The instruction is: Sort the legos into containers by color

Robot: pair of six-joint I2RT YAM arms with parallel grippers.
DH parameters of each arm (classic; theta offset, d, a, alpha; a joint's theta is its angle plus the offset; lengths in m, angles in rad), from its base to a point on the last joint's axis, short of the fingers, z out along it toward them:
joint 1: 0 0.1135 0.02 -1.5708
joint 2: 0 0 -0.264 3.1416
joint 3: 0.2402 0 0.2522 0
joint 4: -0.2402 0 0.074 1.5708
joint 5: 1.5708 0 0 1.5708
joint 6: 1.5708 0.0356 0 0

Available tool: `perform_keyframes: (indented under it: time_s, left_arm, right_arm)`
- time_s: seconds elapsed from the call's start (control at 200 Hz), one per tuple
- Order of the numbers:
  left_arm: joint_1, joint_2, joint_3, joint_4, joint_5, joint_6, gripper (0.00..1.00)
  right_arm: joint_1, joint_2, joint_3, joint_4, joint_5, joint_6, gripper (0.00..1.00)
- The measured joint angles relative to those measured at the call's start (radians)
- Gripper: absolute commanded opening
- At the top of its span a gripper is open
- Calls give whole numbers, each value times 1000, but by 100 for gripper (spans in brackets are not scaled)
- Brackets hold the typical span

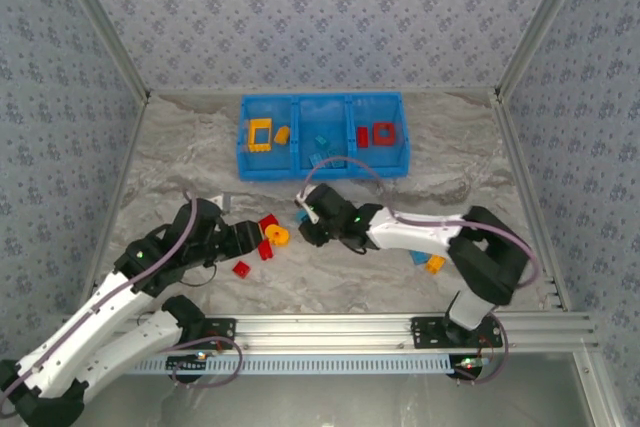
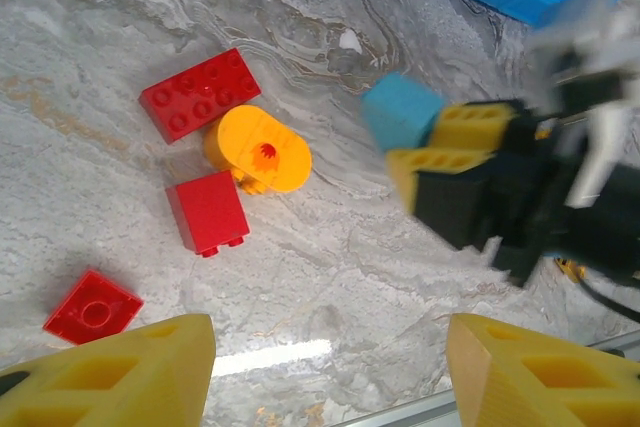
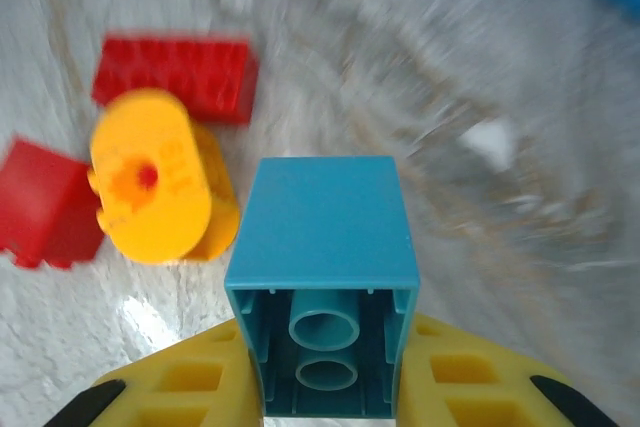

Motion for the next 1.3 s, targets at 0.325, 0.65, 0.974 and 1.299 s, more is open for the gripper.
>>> perform_keyframes:
  time_s: [0.325,0.65,0.974,1.299]
  left_arm:
    - [-257,342,296,119,-227,44,64]
    - [-285,436,362,153,-382,68,64]
    - [-313,441,362,153,-418,68,64]
    - [-436,578,478,145,-566,85,64]
  right_arm:
    - [-220,94,350,-172,78,50,24]
    - [-320,434,705,-297,11,121,26]
    - [-385,635,912,-369,-111,156,28]
    - [-388,670,970,-397,-162,164,42]
